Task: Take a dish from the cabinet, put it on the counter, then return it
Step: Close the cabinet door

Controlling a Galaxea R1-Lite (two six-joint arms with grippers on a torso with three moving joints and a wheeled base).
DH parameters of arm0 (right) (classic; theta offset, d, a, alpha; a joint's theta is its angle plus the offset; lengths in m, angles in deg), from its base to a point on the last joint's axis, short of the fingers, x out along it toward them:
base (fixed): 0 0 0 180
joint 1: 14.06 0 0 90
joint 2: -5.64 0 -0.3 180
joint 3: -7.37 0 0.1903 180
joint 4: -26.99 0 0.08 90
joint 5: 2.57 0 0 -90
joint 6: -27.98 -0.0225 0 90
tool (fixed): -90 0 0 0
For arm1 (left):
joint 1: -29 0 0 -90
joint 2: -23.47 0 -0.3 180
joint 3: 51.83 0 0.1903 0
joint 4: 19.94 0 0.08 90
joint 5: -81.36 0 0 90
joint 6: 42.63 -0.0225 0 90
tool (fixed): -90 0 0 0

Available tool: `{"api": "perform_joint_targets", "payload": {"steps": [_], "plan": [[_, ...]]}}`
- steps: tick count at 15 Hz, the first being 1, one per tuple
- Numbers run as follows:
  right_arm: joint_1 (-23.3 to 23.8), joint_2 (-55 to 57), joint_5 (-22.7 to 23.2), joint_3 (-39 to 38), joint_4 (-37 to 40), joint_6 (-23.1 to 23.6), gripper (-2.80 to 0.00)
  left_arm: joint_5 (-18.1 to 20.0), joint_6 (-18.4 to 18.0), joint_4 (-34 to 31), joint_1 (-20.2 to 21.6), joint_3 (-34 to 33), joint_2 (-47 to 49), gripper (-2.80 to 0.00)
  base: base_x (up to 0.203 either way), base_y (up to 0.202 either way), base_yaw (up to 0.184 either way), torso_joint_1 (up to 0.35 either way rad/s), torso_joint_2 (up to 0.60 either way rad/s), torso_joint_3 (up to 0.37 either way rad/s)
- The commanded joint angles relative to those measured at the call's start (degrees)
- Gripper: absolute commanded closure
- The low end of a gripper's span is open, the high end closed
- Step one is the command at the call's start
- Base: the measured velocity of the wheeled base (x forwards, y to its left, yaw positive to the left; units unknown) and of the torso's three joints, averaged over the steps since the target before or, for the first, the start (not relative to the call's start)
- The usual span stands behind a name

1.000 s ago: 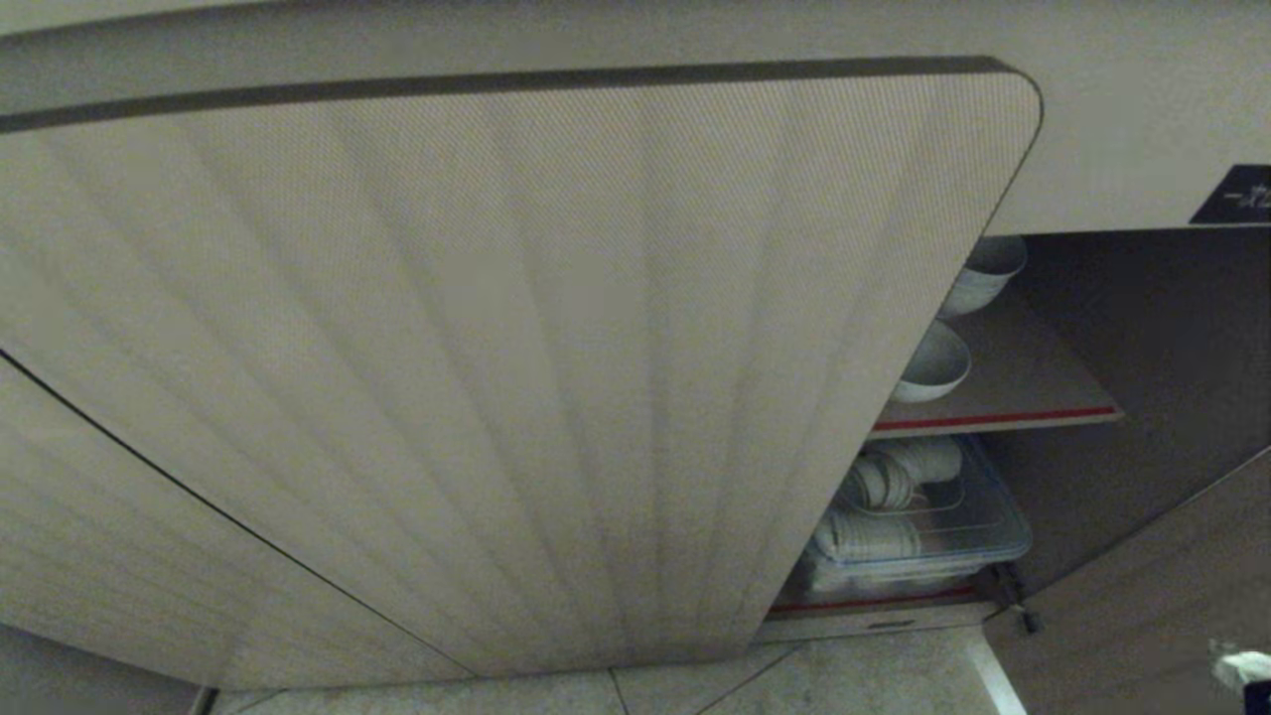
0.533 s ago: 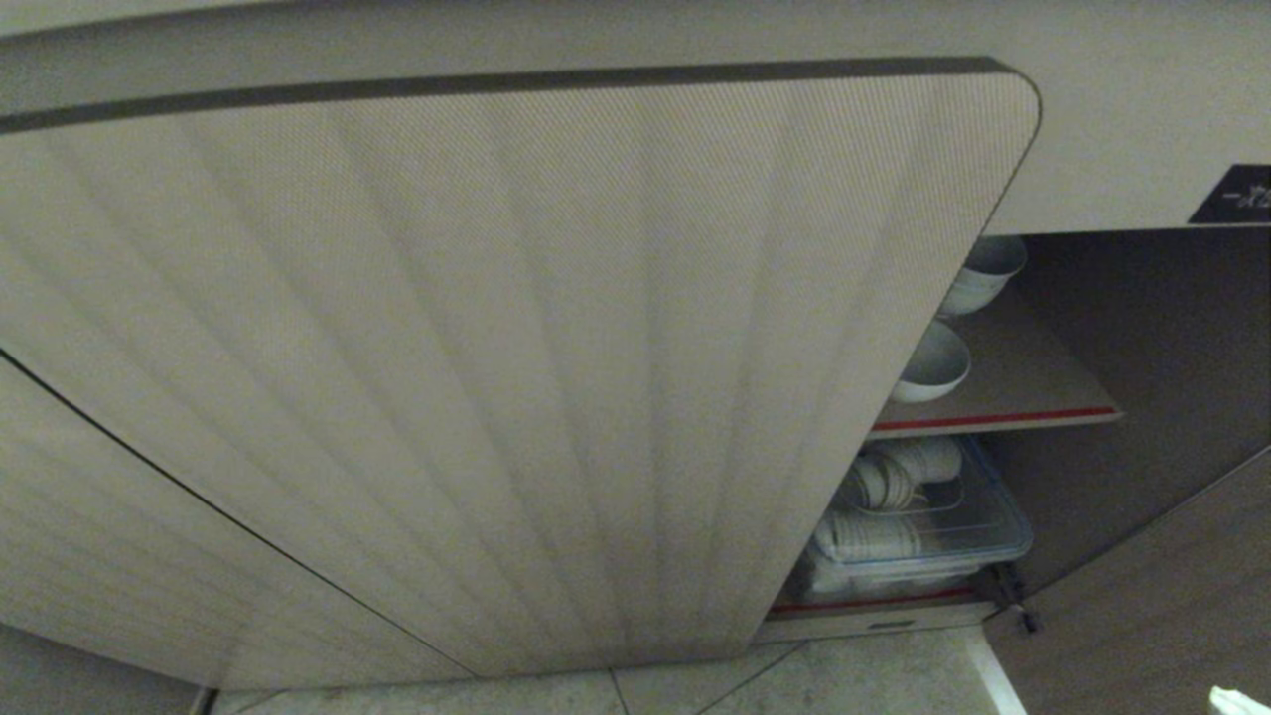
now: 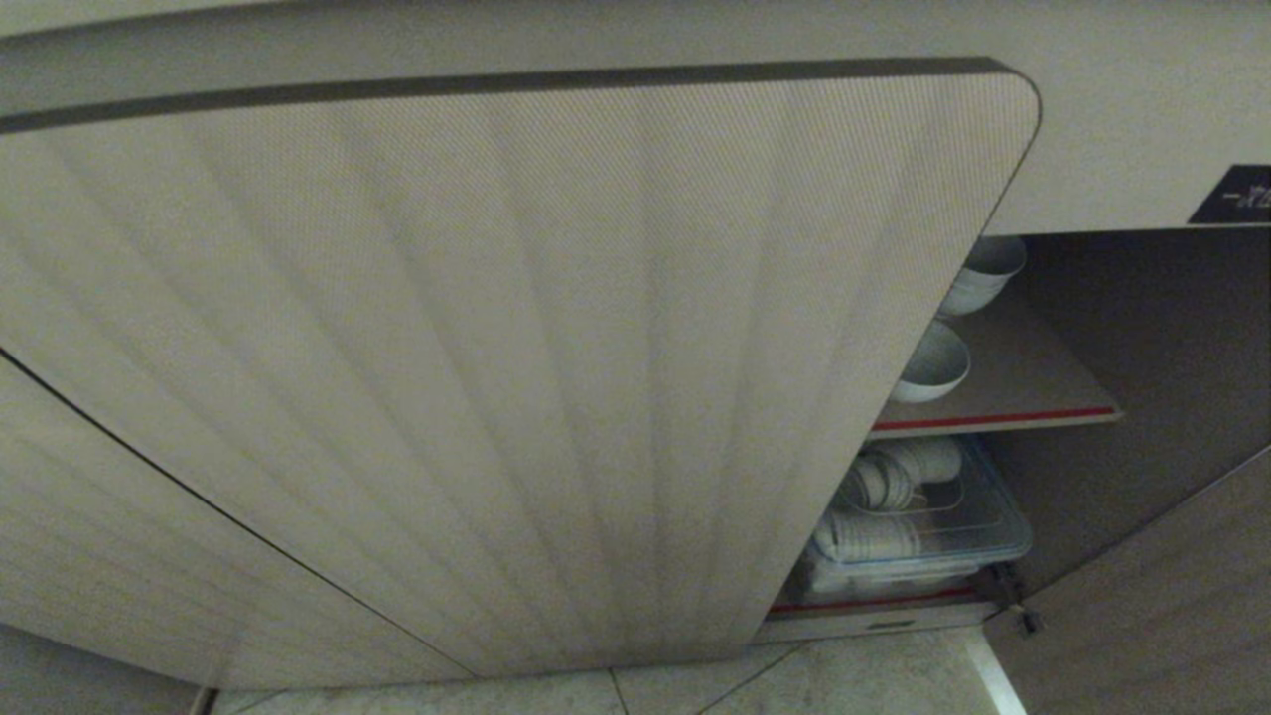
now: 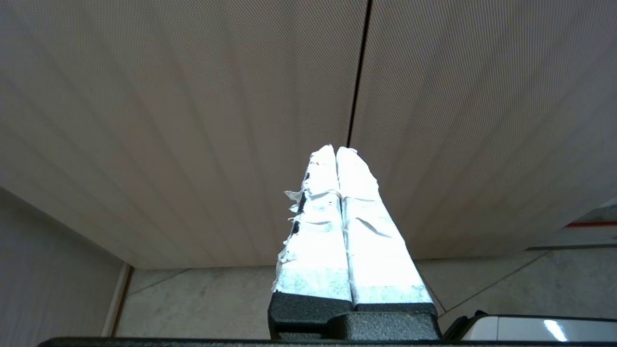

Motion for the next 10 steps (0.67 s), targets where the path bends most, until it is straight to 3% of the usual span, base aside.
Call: {"api": "perform_joint_targets", "payload": {"steps": [1,5,10], "plan": [[-0.03,-9.39,2.59,0.33,1.75,0.00,0.00,-0.03,0.04,0.00,0.04,0.00,-0.02,0.00,0.000,0.000,0.000,0.000,0.00,0.000],[0.07,-18.47,10.29,-0.03,6.34,0.24,0.00,-0.03,0.04,0.00,0.04,0.00,-0.02,0.00,0.000,0.000,0.000,0.000,0.00,0.000],[3.55,-26.04,11.30,0.43,9.75,-1.32,0.00,-0.03,0.04,0.00,0.04,0.00,-0.02,0.00,0.000,0.000,0.000,0.000,0.00,0.000]]}}
